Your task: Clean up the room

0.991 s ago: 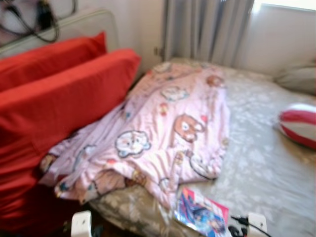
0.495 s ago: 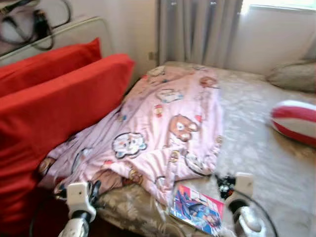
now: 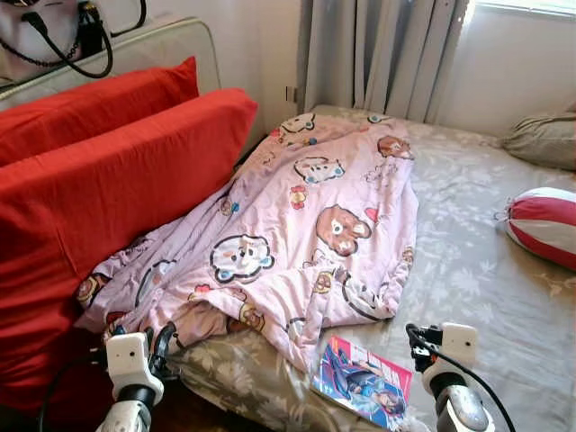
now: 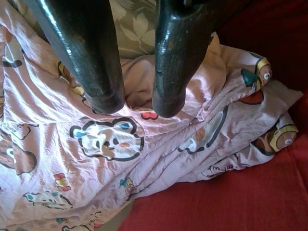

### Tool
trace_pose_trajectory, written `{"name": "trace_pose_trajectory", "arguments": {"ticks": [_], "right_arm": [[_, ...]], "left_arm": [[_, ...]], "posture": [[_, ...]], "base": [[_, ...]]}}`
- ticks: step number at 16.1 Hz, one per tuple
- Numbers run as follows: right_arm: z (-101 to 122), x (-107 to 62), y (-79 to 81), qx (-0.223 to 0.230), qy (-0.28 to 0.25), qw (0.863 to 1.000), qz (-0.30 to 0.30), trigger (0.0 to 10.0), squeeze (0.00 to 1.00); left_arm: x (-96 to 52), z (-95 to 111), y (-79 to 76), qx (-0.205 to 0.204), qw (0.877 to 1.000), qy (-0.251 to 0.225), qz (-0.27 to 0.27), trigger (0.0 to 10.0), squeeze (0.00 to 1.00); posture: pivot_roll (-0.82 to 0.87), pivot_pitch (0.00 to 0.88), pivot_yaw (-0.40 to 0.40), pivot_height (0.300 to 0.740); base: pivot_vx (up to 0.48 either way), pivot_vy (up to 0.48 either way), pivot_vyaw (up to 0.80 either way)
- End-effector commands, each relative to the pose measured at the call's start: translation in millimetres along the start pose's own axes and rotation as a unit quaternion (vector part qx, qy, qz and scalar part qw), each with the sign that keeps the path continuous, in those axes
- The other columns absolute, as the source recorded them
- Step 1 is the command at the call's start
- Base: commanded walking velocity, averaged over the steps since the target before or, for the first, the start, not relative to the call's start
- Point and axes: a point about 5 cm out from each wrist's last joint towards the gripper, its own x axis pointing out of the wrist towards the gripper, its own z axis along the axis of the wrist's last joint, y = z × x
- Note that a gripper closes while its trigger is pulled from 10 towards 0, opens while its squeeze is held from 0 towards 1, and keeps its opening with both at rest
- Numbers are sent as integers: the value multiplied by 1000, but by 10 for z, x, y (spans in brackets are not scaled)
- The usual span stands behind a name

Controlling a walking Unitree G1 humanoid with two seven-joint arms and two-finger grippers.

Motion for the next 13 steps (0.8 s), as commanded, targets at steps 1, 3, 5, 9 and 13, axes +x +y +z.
{"name": "trace_pose_trajectory", "arguments": {"ticks": [1,3,5,9,13], "right_arm": [[-50,-11,-8,-10,18,1000,-4,10000,0],[-51,-15,14,-11,15,1000,2,10000,0],[-78,-22,29,-11,21,1000,2,10000,0],[-110,-23,74,-5,30,1000,2,10000,0],[-119,-14,105,-5,36,999,6,10000,0]], "left_arm": [[-15,-3,14,-5,1000,3,1,10000,0],[-19,-9,6,-2,1000,7,-6,10000,0],[-18,-11,4,-3,1000,9,-5,10000,0],[-8,-4,18,-4,1000,14,-8,10000,0],[12,1,16,-12,1000,18,-5,10000,0]], "posture": [[77,0,-14,670],[83,0,-14,665],[86,0,-12,665],[93,0,-8,665],[92,0,-4,665]], "base": [[0,0,0],[0,0,0],[0,0,0],[0,0,0],[0,0,0]]}}
